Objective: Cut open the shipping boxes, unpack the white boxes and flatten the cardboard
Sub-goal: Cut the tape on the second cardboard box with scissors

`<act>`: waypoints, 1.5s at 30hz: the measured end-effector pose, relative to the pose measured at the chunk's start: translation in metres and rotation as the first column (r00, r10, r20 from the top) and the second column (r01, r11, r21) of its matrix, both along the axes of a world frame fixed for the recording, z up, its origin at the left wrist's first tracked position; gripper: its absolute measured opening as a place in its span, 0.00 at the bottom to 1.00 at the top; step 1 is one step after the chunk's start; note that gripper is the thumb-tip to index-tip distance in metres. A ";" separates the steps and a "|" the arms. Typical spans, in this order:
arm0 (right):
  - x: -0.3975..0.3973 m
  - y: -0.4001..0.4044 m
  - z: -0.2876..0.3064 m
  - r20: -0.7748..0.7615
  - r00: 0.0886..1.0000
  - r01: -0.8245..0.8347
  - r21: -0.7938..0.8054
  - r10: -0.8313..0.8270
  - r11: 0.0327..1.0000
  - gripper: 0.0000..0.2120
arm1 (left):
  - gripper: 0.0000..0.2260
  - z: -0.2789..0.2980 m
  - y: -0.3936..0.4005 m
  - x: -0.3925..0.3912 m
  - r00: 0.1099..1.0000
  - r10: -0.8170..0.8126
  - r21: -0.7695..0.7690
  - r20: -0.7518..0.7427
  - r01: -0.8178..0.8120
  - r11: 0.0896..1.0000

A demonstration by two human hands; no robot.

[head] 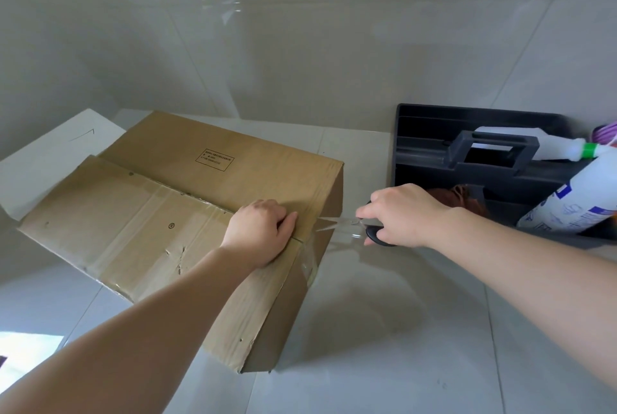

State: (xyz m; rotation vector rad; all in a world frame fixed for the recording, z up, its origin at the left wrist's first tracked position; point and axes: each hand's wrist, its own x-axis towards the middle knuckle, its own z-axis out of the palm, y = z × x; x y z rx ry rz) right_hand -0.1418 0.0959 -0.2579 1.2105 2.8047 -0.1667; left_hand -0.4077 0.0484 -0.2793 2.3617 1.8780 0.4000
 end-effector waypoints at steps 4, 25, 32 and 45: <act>0.001 -0.001 -0.004 -0.044 0.999 0.008 -0.011 -0.009 1.000 0.20 | 0.20 0.000 0.000 0.000 0.999 0.020 0.007 0.024 -0.021 1.000; -0.025 -0.006 0.018 0.113 0.966 -0.246 0.096 0.235 0.965 0.17 | 0.25 0.005 0.006 -0.004 0.998 0.060 -0.096 0.016 -0.058 0.994; -0.043 0.002 0.025 0.180 0.920 -0.373 0.137 0.348 0.918 0.13 | 0.26 0.008 0.006 -0.004 0.999 0.049 -0.099 0.000 -0.049 0.994; -0.038 0.006 0.026 0.111 0.934 -0.342 -0.004 0.340 0.940 0.17 | 0.25 0.008 0.009 -0.006 1.000 0.008 -0.118 -0.020 -0.010 0.993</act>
